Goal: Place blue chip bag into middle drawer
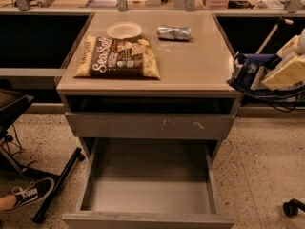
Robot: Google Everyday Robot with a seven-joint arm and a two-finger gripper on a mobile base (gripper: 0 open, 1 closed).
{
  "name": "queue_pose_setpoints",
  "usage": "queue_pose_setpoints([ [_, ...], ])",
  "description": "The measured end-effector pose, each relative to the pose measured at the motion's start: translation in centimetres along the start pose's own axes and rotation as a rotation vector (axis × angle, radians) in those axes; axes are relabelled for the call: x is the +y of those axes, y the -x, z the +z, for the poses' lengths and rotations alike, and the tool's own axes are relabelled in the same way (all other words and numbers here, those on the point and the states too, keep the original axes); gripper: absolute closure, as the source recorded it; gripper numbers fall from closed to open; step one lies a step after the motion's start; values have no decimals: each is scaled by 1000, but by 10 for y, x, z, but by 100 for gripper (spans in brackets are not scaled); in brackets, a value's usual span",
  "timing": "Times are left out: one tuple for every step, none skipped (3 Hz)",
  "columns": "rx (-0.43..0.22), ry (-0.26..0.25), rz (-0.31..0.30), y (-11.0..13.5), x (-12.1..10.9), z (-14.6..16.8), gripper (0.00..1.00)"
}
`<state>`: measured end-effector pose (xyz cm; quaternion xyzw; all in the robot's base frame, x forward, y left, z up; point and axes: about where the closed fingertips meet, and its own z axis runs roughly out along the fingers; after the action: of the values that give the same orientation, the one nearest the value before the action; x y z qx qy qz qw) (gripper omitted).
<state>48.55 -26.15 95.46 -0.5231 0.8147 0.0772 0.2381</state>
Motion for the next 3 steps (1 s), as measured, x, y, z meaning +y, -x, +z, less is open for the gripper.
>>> queue_pose_setpoints([
  [-20, -76, 33, -4, 26, 9, 100],
  [0, -72, 123, -43, 67, 31, 100],
  [39, -16, 151, -66, 88, 54, 100],
])
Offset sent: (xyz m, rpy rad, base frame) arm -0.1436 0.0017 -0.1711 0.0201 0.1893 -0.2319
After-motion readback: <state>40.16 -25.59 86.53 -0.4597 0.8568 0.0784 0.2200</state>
